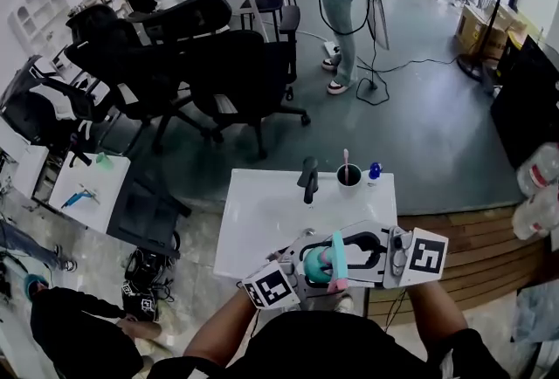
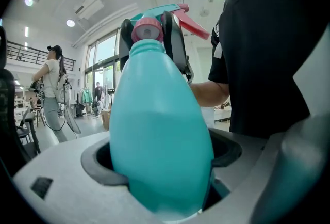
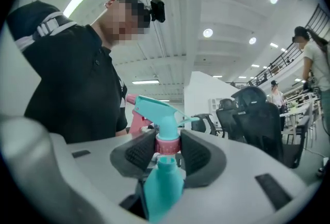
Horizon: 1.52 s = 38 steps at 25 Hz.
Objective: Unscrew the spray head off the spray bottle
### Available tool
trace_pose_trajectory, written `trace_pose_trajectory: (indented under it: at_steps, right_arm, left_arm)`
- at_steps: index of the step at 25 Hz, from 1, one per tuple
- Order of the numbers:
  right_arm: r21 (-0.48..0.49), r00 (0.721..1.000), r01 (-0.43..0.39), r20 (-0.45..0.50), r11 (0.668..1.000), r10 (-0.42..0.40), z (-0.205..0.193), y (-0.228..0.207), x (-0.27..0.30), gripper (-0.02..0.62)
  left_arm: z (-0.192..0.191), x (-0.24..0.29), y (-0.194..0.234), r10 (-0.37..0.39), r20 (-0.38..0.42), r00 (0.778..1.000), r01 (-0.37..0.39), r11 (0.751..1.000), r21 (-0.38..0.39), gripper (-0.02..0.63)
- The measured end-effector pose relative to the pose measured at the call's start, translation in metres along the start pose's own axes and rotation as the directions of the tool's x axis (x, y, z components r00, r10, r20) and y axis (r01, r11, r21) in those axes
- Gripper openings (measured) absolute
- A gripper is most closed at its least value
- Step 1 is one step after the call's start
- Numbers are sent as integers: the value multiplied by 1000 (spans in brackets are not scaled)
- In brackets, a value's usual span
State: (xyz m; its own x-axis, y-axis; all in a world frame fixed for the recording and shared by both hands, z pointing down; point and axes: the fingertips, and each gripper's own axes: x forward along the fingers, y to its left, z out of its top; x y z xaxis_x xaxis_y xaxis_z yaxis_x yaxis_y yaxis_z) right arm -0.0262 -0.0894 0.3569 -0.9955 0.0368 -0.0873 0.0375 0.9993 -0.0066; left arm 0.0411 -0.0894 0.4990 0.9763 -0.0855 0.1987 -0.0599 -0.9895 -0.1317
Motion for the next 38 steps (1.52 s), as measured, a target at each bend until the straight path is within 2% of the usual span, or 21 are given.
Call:
trace_pose_trajectory:
  at_steps: [8,11,15,19,23,29,38]
  right_arm:
    - [-57,981,134,148,989,-124,35,-18,-22,152]
    - [-108,965,193,201,975,-169,50,-26,-33,152]
    - [-96,946,243,244,965,-214,71,-25,-39,152]
    - [-139,925,297,288,945,-249,85,-27,-50,152]
    - [-149,909,339,306,929,-282,91,-31,-57,152]
    - [-141,887,404,301,904,-350,80,-44,-67,152]
    - [-70,827,544,211,836,-521,23,-80,-87,152]
  left_arm:
    - [-39,0,22,108,-83,991,-111,993,-30,459]
    - [-60,0,25,122,-131,984,-129,990,-53,460]
    - [-80,-4,25,132,-179,975,-149,985,-83,460]
    - [-94,-8,31,174,-201,964,-198,974,-107,460]
    - [-101,-19,45,255,-207,945,-283,952,-118,459]
    - [-97,-41,71,404,-201,892,-431,896,-110,460]
    - [-85,-79,109,606,-189,772,-628,773,-88,459]
